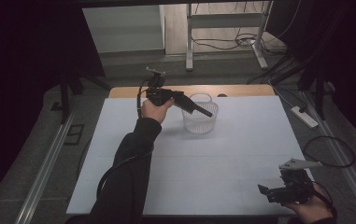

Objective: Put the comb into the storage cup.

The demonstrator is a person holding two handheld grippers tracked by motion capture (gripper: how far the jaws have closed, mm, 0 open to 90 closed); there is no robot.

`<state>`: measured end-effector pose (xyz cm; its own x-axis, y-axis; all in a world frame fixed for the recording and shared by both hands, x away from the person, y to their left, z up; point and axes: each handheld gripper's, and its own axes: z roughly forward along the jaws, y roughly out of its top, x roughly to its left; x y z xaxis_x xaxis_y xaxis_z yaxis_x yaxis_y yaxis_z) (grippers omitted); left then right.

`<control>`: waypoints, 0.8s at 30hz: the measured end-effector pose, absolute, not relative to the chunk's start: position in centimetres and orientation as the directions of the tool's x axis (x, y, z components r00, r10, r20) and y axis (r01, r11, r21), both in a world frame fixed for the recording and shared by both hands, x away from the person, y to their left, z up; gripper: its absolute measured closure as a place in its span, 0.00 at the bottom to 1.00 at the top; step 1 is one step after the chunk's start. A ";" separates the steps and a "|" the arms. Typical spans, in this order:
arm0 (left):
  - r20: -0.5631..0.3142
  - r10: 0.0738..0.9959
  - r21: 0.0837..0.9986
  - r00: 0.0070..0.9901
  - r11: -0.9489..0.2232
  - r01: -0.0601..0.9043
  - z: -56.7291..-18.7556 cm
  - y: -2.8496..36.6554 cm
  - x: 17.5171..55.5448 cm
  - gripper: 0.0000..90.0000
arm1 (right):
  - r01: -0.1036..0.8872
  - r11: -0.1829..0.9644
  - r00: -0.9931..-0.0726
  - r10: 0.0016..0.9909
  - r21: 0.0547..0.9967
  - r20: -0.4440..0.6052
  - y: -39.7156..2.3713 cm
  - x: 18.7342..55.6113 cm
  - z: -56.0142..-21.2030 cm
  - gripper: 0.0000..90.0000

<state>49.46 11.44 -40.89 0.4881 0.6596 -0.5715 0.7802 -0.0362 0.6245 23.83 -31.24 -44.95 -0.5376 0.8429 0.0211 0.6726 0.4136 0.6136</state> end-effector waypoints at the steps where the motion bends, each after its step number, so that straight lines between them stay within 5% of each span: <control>1: -0.571 0.661 0.624 0.487 -0.036 0.780 -40.9 11.4 49.5 0.93 | 0.672 0.414 -0.538 0.843 0.614 0.021 -31.2 23.8 -44.9 0.02; 24: -0.603 0.657 0.594 0.453 -0.010 0.805 -42.6 11.5 49.7 0.93 | 0.674 0.417 -0.540 0.841 0.610 0.022 -31.2 23.9 -45.0 0.03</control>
<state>49.71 11.50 -42.63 0.4530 0.6568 -0.6029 0.8047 -0.0101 0.5936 23.89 -31.22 -44.99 -0.5402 0.8412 0.0225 0.6740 0.4165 0.6101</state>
